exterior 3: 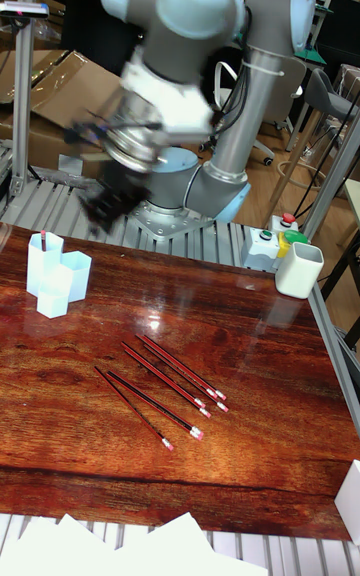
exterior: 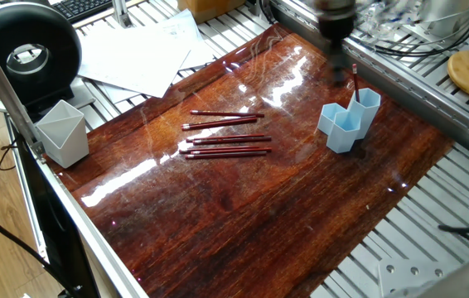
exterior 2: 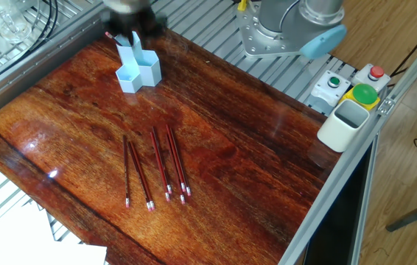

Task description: Put the pen into the pen holder

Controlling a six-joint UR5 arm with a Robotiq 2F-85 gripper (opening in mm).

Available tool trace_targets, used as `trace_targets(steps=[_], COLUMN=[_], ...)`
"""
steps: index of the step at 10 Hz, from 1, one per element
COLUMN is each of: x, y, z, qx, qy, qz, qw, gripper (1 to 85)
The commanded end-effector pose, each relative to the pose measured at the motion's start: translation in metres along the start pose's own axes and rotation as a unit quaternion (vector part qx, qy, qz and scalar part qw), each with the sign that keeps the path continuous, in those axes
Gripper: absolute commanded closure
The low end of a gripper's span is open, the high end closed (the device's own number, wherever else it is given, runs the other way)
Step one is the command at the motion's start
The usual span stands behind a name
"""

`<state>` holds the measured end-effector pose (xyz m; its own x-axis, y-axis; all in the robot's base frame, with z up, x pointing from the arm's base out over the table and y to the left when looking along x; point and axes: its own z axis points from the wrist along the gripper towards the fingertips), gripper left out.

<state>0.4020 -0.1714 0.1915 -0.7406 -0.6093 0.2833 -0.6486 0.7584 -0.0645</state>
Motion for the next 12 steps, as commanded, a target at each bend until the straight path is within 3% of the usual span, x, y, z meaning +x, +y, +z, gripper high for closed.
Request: trace_targets(steps=[1, 2, 5, 6, 7, 9, 12], x=[0.078, 0.085, 0.096, 0.086, 0.059, 0.020, 0.018], y=[-0.017, -0.023, -0.013, -0.004, 0.009, 0.030, 0.022], z=[0.011, 0.010, 0.009, 0.004, -0.006, -0.005, -0.003], qx=[0.014, 0.025, 0.006, -0.004, -0.011, -0.035, -0.023], qy=[0.034, 0.048, 0.069, 0.067, 0.059, 0.015, 0.013], qz=[-0.013, -0.011, -0.008, -0.005, -0.001, -0.001, 0.001], qw=[0.9992, 0.9985, 0.9975, 0.9977, 0.9982, 0.9993, 0.9997], gripper=[53.3, 52.3, 50.3, 50.3, 50.3, 48.7, 50.0])
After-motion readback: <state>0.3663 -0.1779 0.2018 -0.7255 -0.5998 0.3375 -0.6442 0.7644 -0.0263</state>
